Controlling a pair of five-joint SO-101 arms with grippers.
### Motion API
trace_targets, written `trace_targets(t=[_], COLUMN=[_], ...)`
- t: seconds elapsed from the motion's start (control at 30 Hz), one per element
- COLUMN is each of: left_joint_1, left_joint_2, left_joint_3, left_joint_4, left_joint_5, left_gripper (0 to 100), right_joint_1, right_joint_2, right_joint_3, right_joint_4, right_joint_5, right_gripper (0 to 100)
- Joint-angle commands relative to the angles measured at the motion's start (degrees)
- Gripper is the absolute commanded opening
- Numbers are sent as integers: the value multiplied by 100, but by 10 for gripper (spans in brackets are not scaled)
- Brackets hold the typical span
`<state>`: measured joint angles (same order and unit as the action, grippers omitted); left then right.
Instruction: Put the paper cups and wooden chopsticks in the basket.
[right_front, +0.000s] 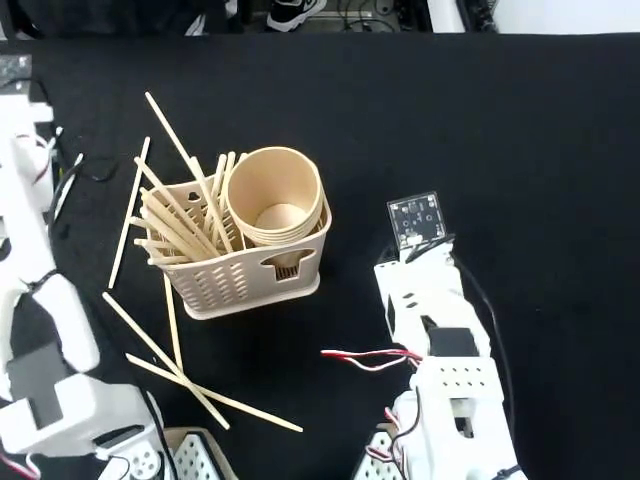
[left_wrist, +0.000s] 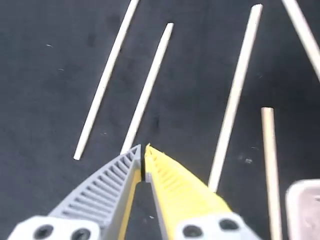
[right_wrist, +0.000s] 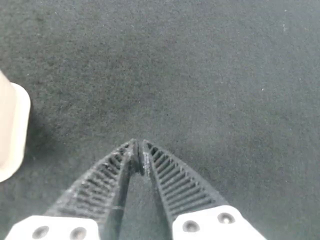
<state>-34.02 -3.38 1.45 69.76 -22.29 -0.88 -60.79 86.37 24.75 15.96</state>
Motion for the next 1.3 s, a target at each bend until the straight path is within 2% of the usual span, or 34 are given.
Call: trace_targets(t=[0.0,0.17,0.33,0.47,0.67,0.77,0.93,1.13,1.27], left_joint_1=[-523,-936,-884,-743,-796,-813,-787,-778,-637], left_joint_2=[343,1644,3042,4026,5345,5705,5714,5714,5785], left_joint_3=[-92,-901,-1833,-2695,-3952,-4409,-5297,-6440,-7169], left_joint_4=[-730,-1574,-2488,-2593,-2541,-1960,-44,2004,3095], left_joint_5=[-149,44,1424,2374,2716,2708,2013,1767,976], left_gripper=[77,173,162,162,130,109,24,29,29], right_joint_1=[35,35,35,35,35,35,35,35,35], right_joint_2=[22,22,22,22,22,22,22,22,22], right_joint_3=[-57,-57,-57,-57,-57,-57,-57,-57,-57], right_joint_4=[44,44,44,44,44,44,44,44,44], right_joint_5=[53,53,53,53,53,53,53,53,53], right_gripper=[12,12,12,12,12,12,12,12,12])
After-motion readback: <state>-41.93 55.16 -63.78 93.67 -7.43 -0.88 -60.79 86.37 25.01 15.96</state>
